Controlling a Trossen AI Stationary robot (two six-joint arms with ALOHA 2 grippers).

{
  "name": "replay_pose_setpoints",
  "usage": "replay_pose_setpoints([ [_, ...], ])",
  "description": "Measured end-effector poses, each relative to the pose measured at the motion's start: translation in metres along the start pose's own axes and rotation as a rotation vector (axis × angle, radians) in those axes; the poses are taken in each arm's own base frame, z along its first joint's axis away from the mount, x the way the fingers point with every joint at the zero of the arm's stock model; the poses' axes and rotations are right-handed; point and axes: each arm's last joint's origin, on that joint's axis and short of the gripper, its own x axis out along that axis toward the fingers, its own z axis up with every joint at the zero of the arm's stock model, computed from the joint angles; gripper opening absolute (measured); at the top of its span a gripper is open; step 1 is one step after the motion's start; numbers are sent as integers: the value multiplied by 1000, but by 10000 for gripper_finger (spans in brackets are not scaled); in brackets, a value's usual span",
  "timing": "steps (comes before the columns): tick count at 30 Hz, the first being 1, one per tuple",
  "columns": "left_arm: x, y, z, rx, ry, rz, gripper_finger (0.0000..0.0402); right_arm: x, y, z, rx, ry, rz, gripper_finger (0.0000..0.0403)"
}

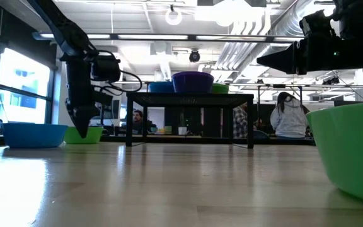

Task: Pick & Place Mini bowls
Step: Stack the top green bowl on the green bowl on the shelf

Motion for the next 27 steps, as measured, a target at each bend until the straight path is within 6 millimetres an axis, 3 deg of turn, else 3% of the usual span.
replay_pose_setpoints([
  [5, -3, 0, -1, 10, 12, -21, 14, 0, 0, 0, 0, 0, 0, 0],
  [11, -31, 4, 5, 29, 17, -19, 7, 0, 0, 0, 0, 0, 0, 0],
  [20, -109, -1, 2, 11, -126, -39, 3, 0, 0, 0, -1, 0, 0, 0],
  [27, -176, -40, -16, 27, -329, -199, 2, 0, 0, 0, -3, 0, 0, 0],
])
